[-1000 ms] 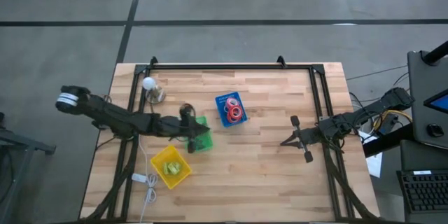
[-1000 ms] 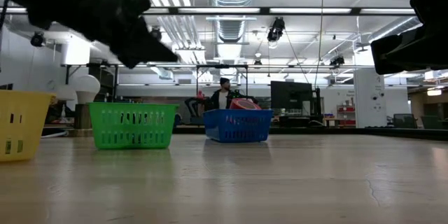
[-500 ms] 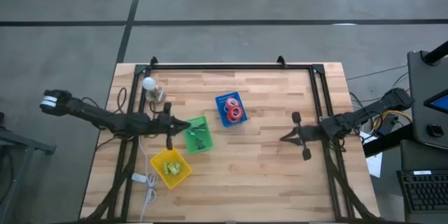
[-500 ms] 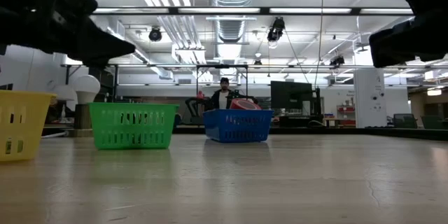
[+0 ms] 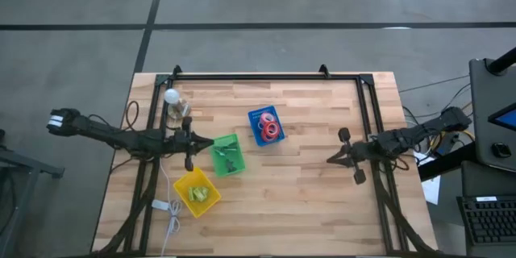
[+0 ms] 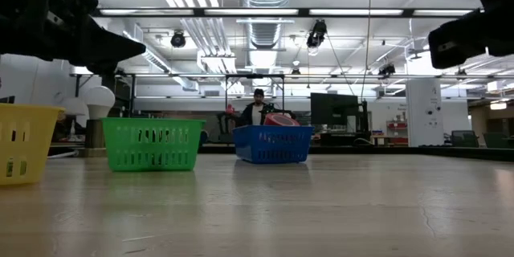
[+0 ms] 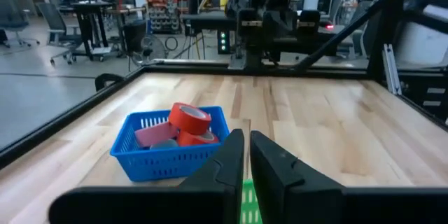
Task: Pick and place Stapler, Stapler remover, tape
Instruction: Return to Home Position
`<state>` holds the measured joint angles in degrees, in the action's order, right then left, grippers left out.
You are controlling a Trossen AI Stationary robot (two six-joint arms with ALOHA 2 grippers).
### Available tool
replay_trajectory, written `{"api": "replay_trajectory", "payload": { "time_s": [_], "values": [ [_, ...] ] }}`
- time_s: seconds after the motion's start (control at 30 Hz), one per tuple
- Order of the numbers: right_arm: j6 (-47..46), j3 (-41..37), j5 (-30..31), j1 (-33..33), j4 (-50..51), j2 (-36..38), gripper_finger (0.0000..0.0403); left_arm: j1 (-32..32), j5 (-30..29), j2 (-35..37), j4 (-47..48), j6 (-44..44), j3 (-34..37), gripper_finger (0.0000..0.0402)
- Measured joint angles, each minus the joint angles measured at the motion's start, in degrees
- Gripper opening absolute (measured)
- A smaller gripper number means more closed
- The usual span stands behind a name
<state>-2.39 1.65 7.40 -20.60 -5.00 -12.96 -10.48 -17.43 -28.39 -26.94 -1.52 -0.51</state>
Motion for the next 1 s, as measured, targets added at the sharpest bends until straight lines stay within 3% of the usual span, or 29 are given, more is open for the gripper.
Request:
{"api": "replay_trajectory", "payload": {
  "time_s": [0.4,0.57,1.0],
  "values": [
    [-3.28,-0.07,-0.08,0.74,5.98,12.12,0.0009,0.00,-0.23,4.55,3.06,1.89,0.04,0.0028],
    [-2.07,-0.11,-0.12,0.88,5.69,12.95,0.0009,0.01,-3.90,4.76,3.61,3.03,0.07,0.0033],
    [-0.42,-0.13,-0.19,0.90,5.74,12.08,0.0008,0.01,-3.93,4.25,3.96,2.61,0.09,0.0035]
  ]
}}
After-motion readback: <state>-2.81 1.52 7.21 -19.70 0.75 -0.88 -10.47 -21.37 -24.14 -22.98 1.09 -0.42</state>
